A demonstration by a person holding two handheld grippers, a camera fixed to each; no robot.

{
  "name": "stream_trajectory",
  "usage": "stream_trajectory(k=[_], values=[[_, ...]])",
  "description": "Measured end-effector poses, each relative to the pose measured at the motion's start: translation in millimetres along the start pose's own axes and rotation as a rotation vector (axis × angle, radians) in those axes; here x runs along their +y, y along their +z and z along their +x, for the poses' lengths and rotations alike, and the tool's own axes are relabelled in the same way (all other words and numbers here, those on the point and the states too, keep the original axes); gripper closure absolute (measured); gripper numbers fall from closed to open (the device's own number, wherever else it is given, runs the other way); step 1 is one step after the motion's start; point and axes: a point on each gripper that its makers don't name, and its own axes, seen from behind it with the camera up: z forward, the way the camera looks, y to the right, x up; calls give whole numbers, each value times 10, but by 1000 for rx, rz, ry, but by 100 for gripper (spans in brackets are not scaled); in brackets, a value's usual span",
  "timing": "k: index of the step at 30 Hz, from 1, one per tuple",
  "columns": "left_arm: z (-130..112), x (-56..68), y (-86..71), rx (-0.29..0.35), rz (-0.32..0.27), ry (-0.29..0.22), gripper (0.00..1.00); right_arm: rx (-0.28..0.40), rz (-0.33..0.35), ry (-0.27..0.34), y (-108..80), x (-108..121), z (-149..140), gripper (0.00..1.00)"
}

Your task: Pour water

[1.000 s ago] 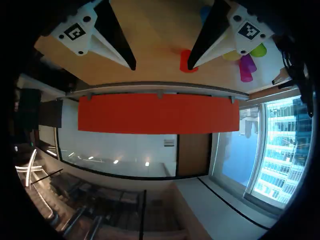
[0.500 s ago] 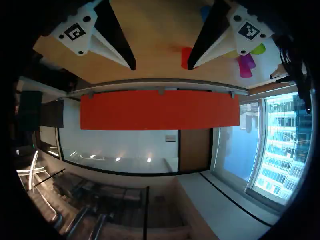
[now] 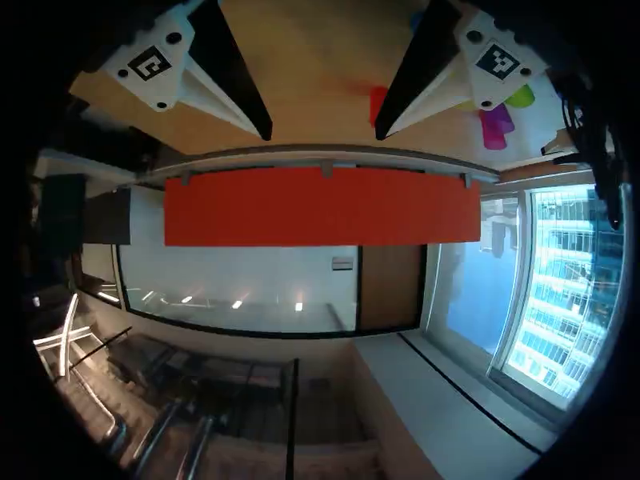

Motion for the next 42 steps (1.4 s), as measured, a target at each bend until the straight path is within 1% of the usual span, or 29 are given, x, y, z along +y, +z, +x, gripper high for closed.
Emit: stream_trajectory(k=[5, 9, 15, 23, 30, 35, 42], values=[[0, 2, 1, 0, 0, 0, 0, -2, -11, -28, 93, 11, -138, 0], [1, 3, 4, 0, 0, 0, 0, -5, -28, -33, 175, 52, -242, 0], [0, 1, 5, 0, 0, 0, 0, -4, -64, -24, 279, 163, -363, 0], [2, -4, 1, 0, 0, 0, 0, 4, -88, 5, 412, 278, -458, 0], [1, -1, 2, 0, 0, 0, 0, 13, -96, -6, 411, 351, -575, 0], [-1, 1, 0, 0, 0, 0, 0, -5, -97, -9, 415, 382, -699, 0], [1, -2, 3, 0, 0, 0, 0, -29, -92, 12, 441, 402, -827, 1]])
